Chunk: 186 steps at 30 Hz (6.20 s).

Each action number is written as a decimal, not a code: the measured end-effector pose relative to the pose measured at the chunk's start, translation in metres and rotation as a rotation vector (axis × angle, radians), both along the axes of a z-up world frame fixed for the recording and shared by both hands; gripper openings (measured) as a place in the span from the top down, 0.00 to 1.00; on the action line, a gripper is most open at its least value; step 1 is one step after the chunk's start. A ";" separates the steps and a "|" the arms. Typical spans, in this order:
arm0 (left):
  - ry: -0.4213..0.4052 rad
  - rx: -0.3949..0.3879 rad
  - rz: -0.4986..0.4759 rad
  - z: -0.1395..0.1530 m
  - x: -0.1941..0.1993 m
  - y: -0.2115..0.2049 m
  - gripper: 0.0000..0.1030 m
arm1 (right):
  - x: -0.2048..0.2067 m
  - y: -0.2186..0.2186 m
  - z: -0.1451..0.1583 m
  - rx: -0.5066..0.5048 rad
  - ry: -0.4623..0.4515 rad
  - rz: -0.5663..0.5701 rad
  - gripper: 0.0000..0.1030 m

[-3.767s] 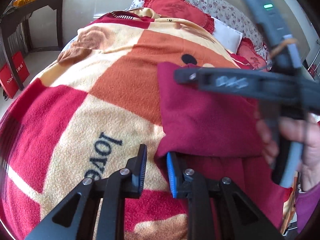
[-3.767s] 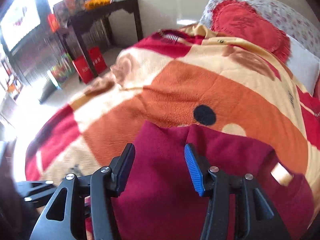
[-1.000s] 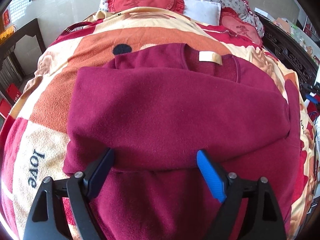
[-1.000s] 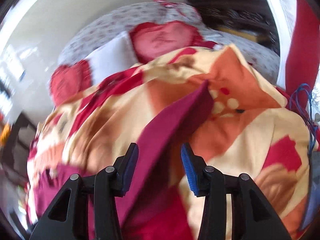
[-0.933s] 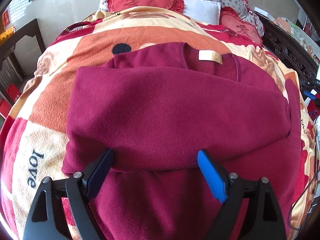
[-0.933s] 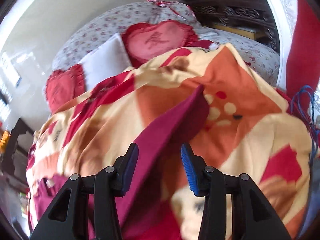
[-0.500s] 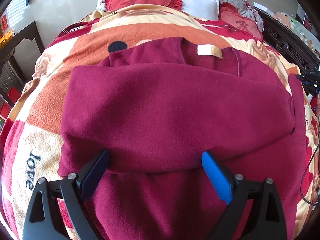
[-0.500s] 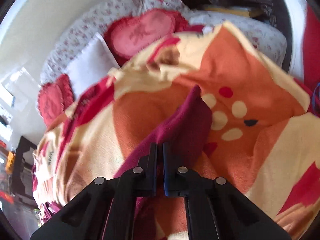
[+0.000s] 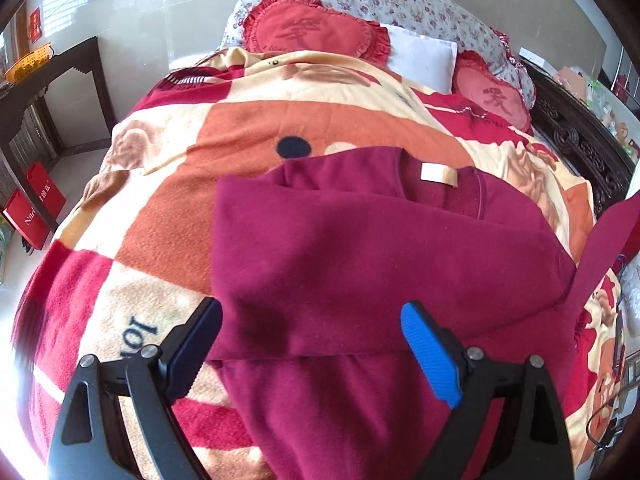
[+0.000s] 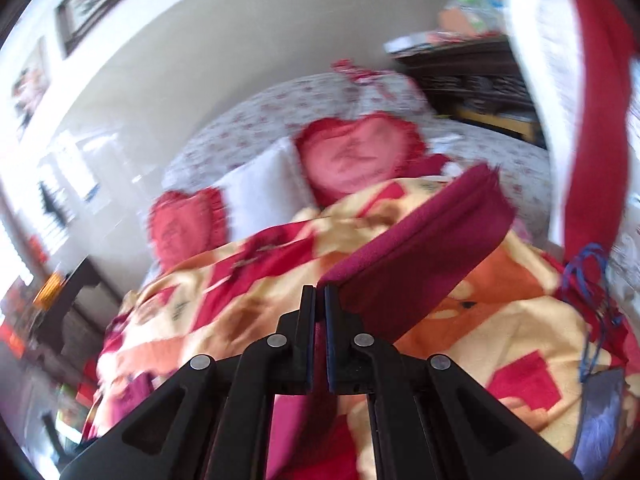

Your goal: Fold small clothes

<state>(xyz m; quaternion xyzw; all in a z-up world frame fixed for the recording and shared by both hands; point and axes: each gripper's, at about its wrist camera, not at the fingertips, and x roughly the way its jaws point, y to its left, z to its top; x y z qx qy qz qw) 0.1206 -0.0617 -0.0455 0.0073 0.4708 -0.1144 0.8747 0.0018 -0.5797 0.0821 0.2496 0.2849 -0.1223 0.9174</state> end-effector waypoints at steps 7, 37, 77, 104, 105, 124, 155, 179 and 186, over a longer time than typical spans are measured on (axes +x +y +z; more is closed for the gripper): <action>0.005 -0.062 0.063 0.010 -0.005 0.027 0.08 | 0.037 0.146 0.008 -0.063 0.025 0.437 1.00; 0.175 -0.100 -0.110 -0.038 0.045 -0.130 0.58 | -0.045 0.142 -0.115 0.169 0.280 0.385 0.85; 0.103 -0.059 -0.002 0.022 0.006 0.028 0.33 | 0.019 0.226 -0.112 -0.267 0.335 0.556 1.00; 0.182 -0.171 0.094 0.002 0.022 0.060 0.32 | 0.149 0.302 -0.132 0.279 0.337 0.809 0.81; 0.172 -0.176 0.101 0.005 0.024 0.062 0.31 | 0.160 0.295 -0.125 0.347 0.267 0.767 0.80; 0.127 -0.081 0.011 -0.013 0.080 -0.002 0.69 | 0.011 0.223 -0.111 0.108 0.276 0.617 0.73; 0.106 -0.046 -0.006 -0.011 0.037 0.024 0.93 | 0.017 0.147 -0.105 0.027 0.296 0.386 0.50; 0.085 -0.101 0.009 -0.010 0.030 0.014 0.51 | -0.002 0.175 -0.142 -0.187 0.468 0.414 0.88; 0.082 -0.062 -0.059 -0.012 0.020 -0.006 0.52 | -0.024 0.157 -0.115 -0.017 0.346 0.318 0.87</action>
